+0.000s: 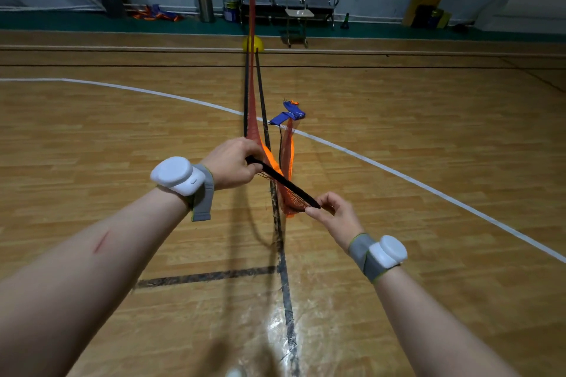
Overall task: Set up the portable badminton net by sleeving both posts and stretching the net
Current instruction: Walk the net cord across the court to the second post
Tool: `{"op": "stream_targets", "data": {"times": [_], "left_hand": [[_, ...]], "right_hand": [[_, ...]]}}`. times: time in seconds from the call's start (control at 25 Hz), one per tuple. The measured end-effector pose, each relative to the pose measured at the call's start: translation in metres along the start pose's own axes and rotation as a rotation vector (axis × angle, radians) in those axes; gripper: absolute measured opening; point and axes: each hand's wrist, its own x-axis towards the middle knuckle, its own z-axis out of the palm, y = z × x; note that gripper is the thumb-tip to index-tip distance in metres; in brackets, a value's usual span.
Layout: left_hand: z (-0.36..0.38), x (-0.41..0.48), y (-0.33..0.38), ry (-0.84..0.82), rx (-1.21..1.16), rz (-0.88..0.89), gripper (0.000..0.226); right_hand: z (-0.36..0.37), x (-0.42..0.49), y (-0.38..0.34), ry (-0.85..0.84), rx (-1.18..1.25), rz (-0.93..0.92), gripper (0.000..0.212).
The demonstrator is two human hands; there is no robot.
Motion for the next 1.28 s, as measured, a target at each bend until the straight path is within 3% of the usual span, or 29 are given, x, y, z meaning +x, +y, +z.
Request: {"op": "stream_targets", "data": {"times": [0.16, 0.28, 0.48, 0.6, 0.76, 1.28], "left_hand": [[0.017, 0.007, -0.001, -0.072, -0.025, -0.104, 0.011], [0.033, 0.012, 0.016, -0.114, -0.001, -0.078, 0.018], [0.058, 0.004, 0.07, -0.199, 0.064, 0.14, 0.031], [0.075, -0.012, 0.102, -0.238, 0.092, 0.255, 0.03], [0.077, -0.033, 0.109, -0.237, 0.094, 0.24, 0.019], [0.038, -0.071, 0.108, -0.051, 0.118, 0.26, 0.019]], "right_hand": [[-0.017, -0.018, -0.008, -0.02, 0.032, -0.033, 0.019], [-0.03, -0.032, -0.015, -0.027, 0.07, -0.057, 0.019], [-0.041, -0.053, -0.013, -0.058, 0.038, -0.095, 0.006], [-0.048, -0.064, -0.005, -0.064, 0.025, -0.119, 0.014], [-0.051, -0.074, 0.007, -0.081, -0.003, -0.117, 0.019], [-0.017, -0.08, 0.024, -0.05, 0.053, -0.005, 0.014]]}}
